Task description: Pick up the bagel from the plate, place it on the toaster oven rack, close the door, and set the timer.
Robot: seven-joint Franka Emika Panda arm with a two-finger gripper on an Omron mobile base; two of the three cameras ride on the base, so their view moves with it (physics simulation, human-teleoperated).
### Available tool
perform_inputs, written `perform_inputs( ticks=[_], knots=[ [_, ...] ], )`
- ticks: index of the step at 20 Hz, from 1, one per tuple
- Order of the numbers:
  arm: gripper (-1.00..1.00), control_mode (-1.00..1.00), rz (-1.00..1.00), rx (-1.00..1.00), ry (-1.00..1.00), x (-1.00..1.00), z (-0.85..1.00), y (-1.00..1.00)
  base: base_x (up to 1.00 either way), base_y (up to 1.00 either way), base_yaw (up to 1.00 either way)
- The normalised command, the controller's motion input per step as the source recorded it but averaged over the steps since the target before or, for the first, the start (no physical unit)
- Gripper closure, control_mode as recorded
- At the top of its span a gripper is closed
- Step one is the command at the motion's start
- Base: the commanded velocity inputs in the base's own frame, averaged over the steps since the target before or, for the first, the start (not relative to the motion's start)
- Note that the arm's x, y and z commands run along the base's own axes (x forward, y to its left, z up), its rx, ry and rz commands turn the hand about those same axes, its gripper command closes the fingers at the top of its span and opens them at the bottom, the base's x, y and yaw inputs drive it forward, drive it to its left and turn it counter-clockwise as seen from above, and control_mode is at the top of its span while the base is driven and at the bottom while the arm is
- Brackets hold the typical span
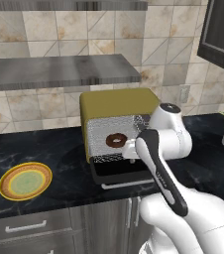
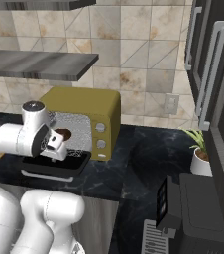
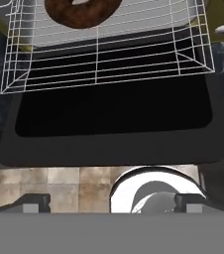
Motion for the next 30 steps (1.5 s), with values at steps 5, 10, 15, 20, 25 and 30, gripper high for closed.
perform_inputs(
  ticks=[5, 10, 15, 20, 25, 30],
  knots=[
    [-1.0, -1.0, 0.0, 0.0, -0.11, 0.23, -0.35, 0.0, 0.0, 0.0, 0.0],
    [-1.0, -1.0, 0.03, 0.0, -0.09, 0.01, -0.25, 0.0, 0.0, 0.0, 0.0],
    [-1.0, -1.0, 0.05, 0.0, -0.02, 0.01, -0.07, 0.0, 0.0, 0.0, 0.0],
    [-1.0, -1.0, 0.04, 0.0, -0.04, 0.12, -0.08, 0.04, 0.0, 0.0, 0.0],
    [-1.0, -1.0, 0.02, 0.0, -0.03, 0.19, -0.1, 0.04, 0.0, 0.0, 0.0],
    [-1.0, -1.0, 0.0, -0.02, -0.02, 0.33, -0.16, 0.0, 0.0, 0.0, 0.0]
  ],
)
